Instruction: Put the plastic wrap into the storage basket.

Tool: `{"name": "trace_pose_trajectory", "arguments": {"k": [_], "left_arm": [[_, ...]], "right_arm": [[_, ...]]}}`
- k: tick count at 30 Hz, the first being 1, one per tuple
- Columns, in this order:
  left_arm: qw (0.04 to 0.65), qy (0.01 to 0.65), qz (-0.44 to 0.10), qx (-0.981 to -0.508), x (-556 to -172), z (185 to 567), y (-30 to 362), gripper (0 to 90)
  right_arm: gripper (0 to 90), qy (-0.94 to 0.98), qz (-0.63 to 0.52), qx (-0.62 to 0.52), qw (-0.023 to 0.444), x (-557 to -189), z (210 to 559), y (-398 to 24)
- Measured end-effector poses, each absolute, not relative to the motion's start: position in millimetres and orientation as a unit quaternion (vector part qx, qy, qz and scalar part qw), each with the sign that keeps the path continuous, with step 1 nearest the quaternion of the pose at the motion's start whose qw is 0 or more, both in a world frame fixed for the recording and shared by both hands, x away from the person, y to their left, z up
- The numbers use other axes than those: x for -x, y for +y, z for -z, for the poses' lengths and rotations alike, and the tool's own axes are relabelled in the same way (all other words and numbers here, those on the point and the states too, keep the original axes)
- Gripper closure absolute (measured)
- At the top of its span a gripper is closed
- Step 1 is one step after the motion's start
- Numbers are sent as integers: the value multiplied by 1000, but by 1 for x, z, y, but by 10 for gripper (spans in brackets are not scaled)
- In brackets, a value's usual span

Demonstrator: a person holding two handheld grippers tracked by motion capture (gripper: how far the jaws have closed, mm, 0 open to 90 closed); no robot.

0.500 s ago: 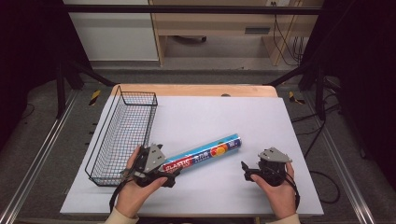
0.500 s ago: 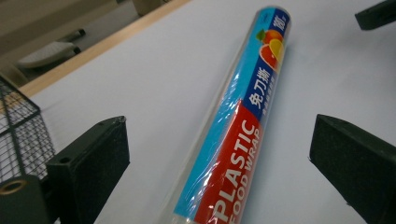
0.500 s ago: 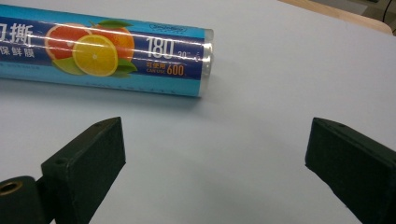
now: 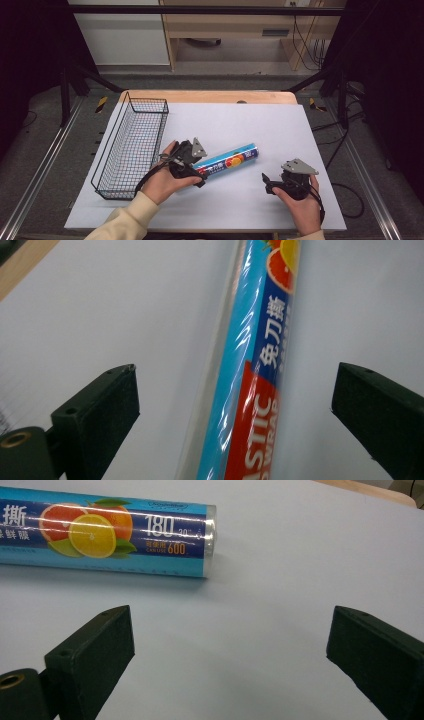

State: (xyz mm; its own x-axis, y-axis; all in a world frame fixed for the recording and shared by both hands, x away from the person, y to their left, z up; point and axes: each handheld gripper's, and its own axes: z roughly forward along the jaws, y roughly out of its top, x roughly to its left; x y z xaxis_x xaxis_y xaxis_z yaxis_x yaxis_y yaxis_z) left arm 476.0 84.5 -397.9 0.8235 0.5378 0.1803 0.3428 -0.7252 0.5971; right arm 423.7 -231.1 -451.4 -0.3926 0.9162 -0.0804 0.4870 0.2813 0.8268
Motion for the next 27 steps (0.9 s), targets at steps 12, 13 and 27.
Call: {"name": "trace_pose_trajectory", "arguments": {"k": [12, 13, 27], "left_arm": [[250, 208, -171, -930, -501, 426, 43, 85], [238, 203, -171, -934, -503, 431, 38, 86], [204, 192, -164, -946, -514, 443, 29, 160]], "right_arm": [[58, 749, -373, -468, 283, -424, 452, -229], [58, 750, -374, -468, 281, -424, 452, -229], [60, 752, -375, -465, 278, -424, 452, -228]]}}
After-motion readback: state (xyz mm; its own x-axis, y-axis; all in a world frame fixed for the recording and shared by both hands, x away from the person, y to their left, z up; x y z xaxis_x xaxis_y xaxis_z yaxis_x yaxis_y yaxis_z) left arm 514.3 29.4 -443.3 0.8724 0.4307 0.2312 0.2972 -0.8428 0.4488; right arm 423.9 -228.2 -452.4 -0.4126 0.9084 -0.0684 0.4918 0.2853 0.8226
